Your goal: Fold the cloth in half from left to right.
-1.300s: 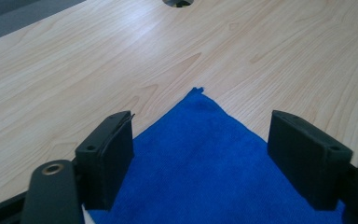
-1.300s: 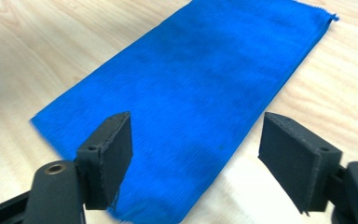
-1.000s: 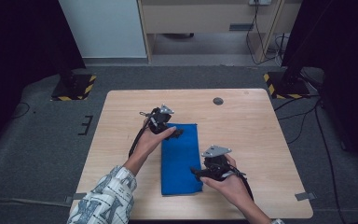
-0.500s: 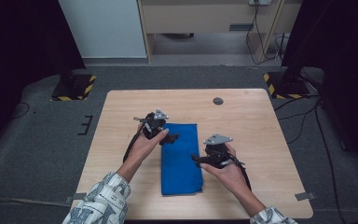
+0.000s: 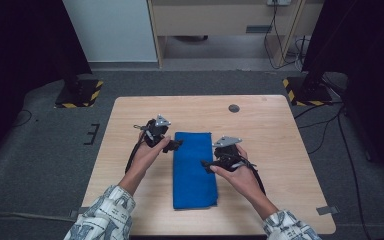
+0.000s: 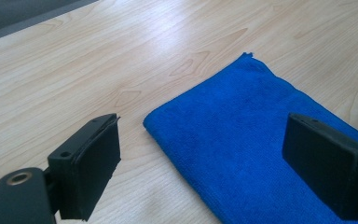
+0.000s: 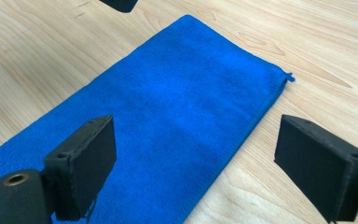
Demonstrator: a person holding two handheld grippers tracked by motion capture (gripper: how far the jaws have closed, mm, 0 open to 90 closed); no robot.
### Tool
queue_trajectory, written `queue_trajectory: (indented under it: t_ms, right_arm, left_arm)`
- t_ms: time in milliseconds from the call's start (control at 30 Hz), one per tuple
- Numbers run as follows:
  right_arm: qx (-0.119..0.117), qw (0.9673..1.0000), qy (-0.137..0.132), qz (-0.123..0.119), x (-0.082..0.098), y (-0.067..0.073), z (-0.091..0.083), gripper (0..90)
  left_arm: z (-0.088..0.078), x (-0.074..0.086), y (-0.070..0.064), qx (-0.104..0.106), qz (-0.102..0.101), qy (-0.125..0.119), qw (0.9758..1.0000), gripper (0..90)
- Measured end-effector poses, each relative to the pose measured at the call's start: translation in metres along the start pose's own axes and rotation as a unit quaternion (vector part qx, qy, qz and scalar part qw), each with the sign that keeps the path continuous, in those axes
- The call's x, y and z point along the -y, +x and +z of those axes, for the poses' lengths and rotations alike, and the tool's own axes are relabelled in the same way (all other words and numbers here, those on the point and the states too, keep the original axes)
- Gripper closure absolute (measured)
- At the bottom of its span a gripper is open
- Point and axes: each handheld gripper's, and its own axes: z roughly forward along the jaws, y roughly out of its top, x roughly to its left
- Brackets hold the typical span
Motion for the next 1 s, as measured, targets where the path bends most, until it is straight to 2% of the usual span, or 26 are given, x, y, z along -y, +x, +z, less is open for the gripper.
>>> queue_trajectory:
  t_ms: [133,233,300,367,533,733,800,1000]
  right_arm:
    - [0.001,1.0000,0.003,0.001,-0.006,-0.001,0.004,12.6]
    - [0.015,0.9998,0.005,-0.011,-0.010,-0.004,0.006,12.9]
    - [0.014,0.9999,0.008,-0.004,-0.013,-0.007,0.007,13.0]
    - [0.017,0.9998,0.007,-0.010,-0.015,-0.009,0.008,13.9]
    - [0.009,0.9999,0.000,0.007,-0.021,-0.015,0.009,15.7]
    - [0.007,0.9999,0.000,0.013,-0.031,-0.022,0.010,18.6]
    - [0.008,0.9998,0.009,0.016,-0.035,-0.025,0.012,20.8]
    - [0.018,0.9997,0.005,0.017,-0.046,-0.034,0.017,22.5]
  left_arm:
    - [-0.004,0.001,0.003,-0.011,0.011,-0.004,0.9999,12.6]
    - [-0.004,0.001,0.006,-0.007,0.005,-0.004,0.9999,12.5]
    - [-0.004,0.002,0.007,-0.005,0.004,-0.006,1.0000,12.2]
    - [-0.005,0.001,0.009,-0.005,-0.001,-0.012,0.9999,12.1]
    - [-0.003,0.001,0.008,0.003,-0.008,-0.014,0.9999,12.1]
    - [-0.004,-0.001,0.007,0.010,-0.013,-0.013,0.9998,11.9]
    - [-0.006,-0.004,0.007,0.009,-0.011,-0.017,0.9998,11.9]
    - [-0.009,-0.014,0.012,0.006,-0.014,-0.020,0.9997,12.0]
